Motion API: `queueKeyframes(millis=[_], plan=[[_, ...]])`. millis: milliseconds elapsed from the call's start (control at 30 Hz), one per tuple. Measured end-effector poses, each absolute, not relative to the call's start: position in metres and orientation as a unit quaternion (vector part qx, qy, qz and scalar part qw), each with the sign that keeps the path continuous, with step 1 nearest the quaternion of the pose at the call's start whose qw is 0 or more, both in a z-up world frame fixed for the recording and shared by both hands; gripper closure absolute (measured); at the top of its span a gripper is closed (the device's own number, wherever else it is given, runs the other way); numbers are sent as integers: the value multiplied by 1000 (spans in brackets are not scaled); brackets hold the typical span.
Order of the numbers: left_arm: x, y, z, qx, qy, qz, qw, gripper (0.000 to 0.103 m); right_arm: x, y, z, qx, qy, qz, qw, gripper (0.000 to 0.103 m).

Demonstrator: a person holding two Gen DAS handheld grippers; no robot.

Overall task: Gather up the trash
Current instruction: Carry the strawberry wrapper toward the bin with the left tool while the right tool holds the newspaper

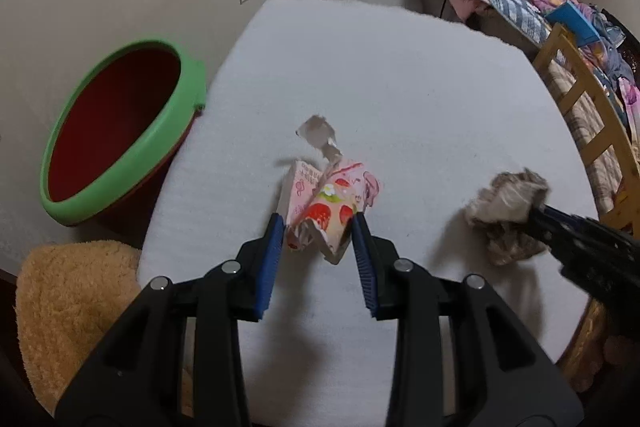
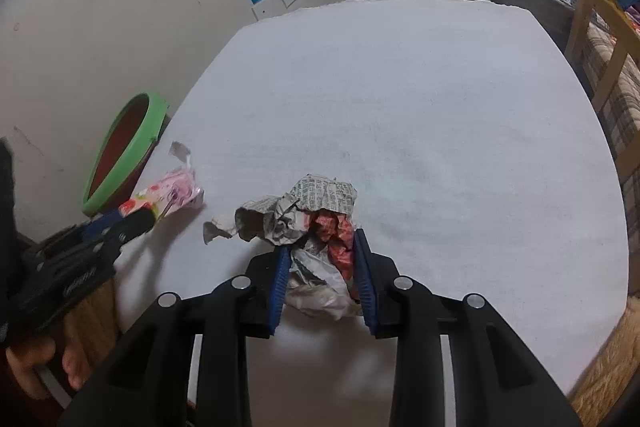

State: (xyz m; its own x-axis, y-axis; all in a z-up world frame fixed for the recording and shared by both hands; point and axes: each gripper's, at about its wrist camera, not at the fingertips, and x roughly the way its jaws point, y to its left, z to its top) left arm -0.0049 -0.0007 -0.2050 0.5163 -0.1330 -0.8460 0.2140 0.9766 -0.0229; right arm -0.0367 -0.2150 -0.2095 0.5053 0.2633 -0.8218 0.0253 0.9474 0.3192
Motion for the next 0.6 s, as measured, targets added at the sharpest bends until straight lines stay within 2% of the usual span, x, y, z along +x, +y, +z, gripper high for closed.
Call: queueKeyframes(millis=[200, 600], plan=[[-3, -15, -191, 74, 473, -108, 871, 69, -18, -217, -183, 151, 471, 68, 866, 73], [5, -1, -159, 51, 450, -78, 888, 67, -29, -214, -163, 162, 450, 66, 876, 70]])
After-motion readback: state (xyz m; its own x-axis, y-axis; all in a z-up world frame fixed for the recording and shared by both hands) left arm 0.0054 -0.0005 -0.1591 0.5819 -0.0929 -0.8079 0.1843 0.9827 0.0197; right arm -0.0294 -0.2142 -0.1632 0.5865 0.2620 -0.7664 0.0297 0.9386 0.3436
